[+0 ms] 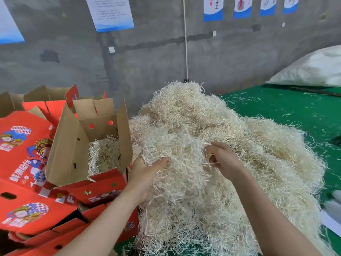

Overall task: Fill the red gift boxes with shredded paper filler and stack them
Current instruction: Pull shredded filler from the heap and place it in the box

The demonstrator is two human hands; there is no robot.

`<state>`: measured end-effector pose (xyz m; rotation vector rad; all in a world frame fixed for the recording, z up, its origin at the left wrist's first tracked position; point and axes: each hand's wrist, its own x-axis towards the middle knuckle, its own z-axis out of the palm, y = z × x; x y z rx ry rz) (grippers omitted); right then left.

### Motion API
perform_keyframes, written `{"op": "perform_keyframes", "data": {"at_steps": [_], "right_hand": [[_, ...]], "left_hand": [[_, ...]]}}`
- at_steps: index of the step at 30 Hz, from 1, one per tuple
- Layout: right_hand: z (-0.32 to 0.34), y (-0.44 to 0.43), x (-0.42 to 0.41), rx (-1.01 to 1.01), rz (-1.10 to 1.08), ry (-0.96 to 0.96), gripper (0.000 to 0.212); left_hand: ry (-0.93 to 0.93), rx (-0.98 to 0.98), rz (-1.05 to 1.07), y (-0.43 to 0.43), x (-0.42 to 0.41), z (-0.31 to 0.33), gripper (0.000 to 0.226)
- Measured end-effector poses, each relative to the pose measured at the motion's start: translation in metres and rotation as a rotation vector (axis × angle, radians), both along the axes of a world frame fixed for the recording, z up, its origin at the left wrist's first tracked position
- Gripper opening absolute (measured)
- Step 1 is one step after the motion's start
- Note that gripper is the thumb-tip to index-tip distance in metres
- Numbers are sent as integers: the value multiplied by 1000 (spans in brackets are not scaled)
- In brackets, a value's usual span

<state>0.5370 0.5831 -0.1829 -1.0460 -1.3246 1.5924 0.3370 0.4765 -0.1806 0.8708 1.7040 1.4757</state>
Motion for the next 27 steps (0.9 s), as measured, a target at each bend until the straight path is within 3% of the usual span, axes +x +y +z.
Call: {"op": "perform_keyframes", "data": {"at_steps": [2,3,5,6,8,10,12,14,17,19,21,22,23,24,27], "right_hand": [[-2,-3,-2,-56,-70,49,18],[-2,-5,-4,-89,-87,93,16],[-1,-11,-7,-119,-64,159,6],[1,-16,-9,-113,-45,159,4],[1,-23,-18,-105,-29,151,5],[-1,-33,-30,-47,48,115,4],[-3,-40,-38,88,164,-24,8],[-4,-35,-38,216,137,-161,22],[-7,-9,-22,336,-153,-336,8],[-17,10,-7,268,-279,-373,11],[-33,22,5,166,-358,-427,24],[-40,25,9,118,-367,-437,30],[-44,27,11,86,-349,-424,34],[-46,26,12,69,-300,-403,38],[-36,20,16,138,-22,-283,57]], "left_hand": [[-21,-110,105,1,10,-15,94],[-130,-154,89,1,13,-19,81],[-524,-165,-63,0,15,-21,61],[-710,-144,-149,-2,15,-23,62],[-848,-109,-300,-3,13,-28,79],[-710,-162,-395,-6,26,-22,76],[-439,-273,-320,-7,43,-14,44],[-246,-268,-197,-3,43,-11,17],[-291,-167,-41,6,26,-12,12],[-396,-126,-10,4,14,-10,10],[-495,-79,-2,2,4,-12,24],[-505,-99,3,0,-1,-16,57],[-512,-82,14,-1,-2,-15,26],[-508,-93,45,-1,-2,-13,11],[-441,-104,34,-1,-1,-11,10]]}}
